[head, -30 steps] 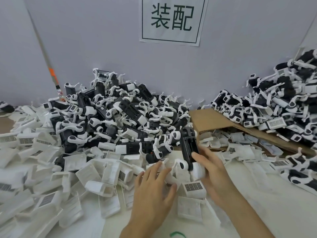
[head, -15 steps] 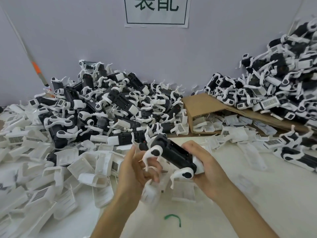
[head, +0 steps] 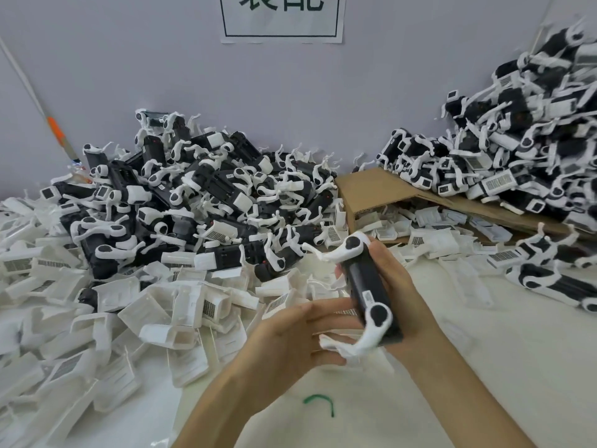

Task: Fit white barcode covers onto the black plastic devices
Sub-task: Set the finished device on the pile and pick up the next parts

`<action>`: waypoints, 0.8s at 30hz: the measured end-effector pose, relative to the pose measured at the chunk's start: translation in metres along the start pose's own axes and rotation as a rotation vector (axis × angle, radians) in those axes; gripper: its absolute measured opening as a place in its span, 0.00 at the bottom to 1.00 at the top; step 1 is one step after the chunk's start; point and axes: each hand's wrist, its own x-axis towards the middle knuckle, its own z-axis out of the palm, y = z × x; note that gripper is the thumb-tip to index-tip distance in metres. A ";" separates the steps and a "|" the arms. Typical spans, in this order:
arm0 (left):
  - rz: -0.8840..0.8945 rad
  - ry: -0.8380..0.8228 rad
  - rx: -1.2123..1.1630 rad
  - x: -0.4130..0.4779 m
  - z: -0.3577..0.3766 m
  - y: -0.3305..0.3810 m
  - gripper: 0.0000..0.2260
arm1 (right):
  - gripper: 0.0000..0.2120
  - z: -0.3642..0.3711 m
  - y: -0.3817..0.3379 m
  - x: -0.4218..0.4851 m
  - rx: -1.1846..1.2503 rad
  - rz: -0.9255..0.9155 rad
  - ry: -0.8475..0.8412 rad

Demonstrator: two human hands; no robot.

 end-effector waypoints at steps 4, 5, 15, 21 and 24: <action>0.002 0.039 0.103 0.002 0.001 0.001 0.34 | 0.13 0.002 0.003 -0.002 -0.148 -0.187 -0.068; 0.024 0.058 0.132 0.002 0.001 0.000 0.34 | 0.13 0.002 0.004 -0.002 -0.161 -0.215 -0.069; 0.143 0.213 0.075 -0.004 0.006 -0.001 0.23 | 0.10 -0.015 0.012 0.010 -0.797 -0.490 -0.017; 0.236 0.382 -0.148 -0.006 -0.006 0.012 0.19 | 0.19 -0.039 0.002 0.015 -1.612 -0.086 -0.149; 0.233 0.452 -0.182 -0.005 -0.009 0.015 0.16 | 0.16 -0.039 0.007 0.017 -1.639 -0.041 -0.146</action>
